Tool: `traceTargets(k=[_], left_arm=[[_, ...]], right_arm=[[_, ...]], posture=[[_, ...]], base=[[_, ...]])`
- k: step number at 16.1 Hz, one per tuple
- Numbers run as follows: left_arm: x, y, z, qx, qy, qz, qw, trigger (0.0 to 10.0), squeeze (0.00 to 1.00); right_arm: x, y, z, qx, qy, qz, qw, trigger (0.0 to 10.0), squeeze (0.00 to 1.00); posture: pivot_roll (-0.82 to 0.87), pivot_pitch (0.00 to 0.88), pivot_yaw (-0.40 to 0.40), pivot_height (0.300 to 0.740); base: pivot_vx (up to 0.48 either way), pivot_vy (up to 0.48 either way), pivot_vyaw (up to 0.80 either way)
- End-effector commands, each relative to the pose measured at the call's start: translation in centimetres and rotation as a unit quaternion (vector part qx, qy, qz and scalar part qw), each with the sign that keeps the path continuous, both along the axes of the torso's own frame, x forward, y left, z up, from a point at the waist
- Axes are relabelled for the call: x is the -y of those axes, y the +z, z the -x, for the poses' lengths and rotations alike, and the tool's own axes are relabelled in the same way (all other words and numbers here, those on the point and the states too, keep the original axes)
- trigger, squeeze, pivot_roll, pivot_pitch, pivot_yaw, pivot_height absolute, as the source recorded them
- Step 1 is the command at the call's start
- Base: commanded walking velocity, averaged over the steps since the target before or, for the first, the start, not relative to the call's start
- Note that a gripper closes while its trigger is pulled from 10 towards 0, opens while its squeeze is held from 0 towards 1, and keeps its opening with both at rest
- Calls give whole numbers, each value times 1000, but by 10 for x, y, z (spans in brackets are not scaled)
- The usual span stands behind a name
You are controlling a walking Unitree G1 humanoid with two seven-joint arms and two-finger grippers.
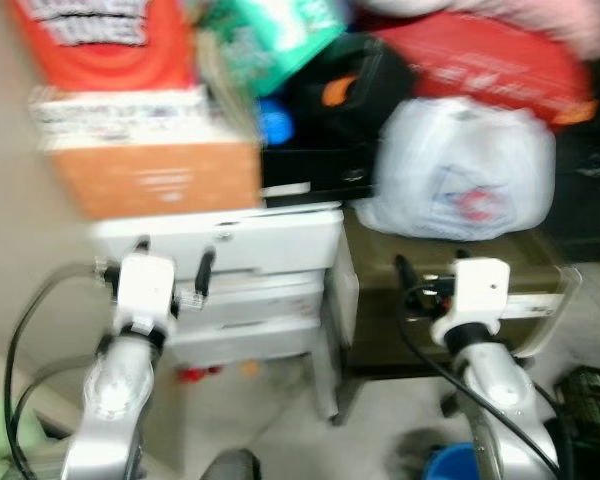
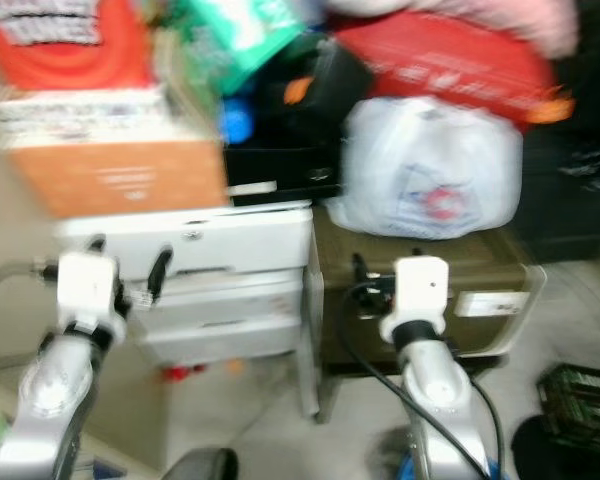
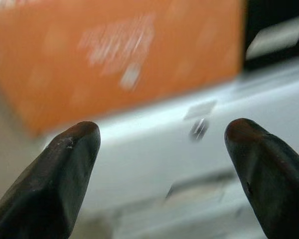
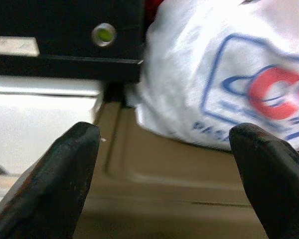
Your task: Clean up the room
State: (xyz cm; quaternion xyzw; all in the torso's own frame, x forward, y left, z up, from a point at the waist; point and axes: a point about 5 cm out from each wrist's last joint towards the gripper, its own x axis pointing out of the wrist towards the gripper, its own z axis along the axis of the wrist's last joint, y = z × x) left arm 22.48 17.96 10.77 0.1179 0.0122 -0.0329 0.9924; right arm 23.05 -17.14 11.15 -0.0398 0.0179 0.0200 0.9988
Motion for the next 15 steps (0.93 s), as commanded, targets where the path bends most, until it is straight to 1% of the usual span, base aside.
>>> traceTargets(k=[1,2,3,4,5,6,7,8,9,10,11,13,15], left_arm=[[-6,4,3,6,9,-17,1000,10000,0],[-9,3,6,3,13,-20,1000,10000,0],[-14,1,13,-6,19,-27,999,10000,0],[-18,-2,18,-14,21,-32,999,10000,0],[-18,-4,21,-21,15,-32,999,10000,0],[-16,-4,18,-19,9,-32,999,10000,0],[-15,-3,15,-17,5,-29,999,10000,0],[-11,-1,8,-11,-1,-25,1000,10000,0],[-10,0,6,-8,-2,-22,1000,10000,0],[-8,1,3,-6,-5,-22,1000,10000,0],[-7,4,-2,0,-10,-18,1000,10000,0],[-6,5,-2,-2,-15,-11,1000,10000,0],[-3,1,1,-10,-24,-9,1000,10000,0]], right_arm=[[2,4,5,3,2,1,1000,10000,0],[6,2,10,-2,-2,4,1000,10000,0],[15,-2,21,-14,-15,11,1000,10000,0],[22,-7,29,-24,-27,9,999,10000,0],[29,-10,33,-34,-44,17,998,10000,0],[29,-11,30,-36,-48,29,998,10000,0],[27,-10,27,-32,-49,26,998,10000,0],[22,-5,19,-17,-36,44,998,10000,0],[17,-4,18,-13,-24,45,999,10000,0],[15,-4,16,-12,-23,40,999,10000,0],[13,-2,12,-8,-21,36,999,10000,0],[14,-1,9,-7,-23,37,999,10000,0],[14,-2,9,-8,-22,40,999,10000,0]], posture=[[-37,21,-62,740],[-38,17,-58,740],[-40,11,-53,740],[-42,9,-50,740],[-46,0,-45,740],[-46,0,-45,740],[-48,0,-43,740],[-47,0,-41,740],[-46,0,-41,740],[-44,0,-45,740],[-44,0,-46,740],[-45,0,-49,740],[-47,0,-49,740]], base=[[0,0,800],[0,0,800],[0,0,587],[0,0,0],[0,0,0],[0,0,0],[0,0,0],[0,0,0],[0,0,0],[0,0,631],[0,0,800],[0,0,800],[0,0,800]])
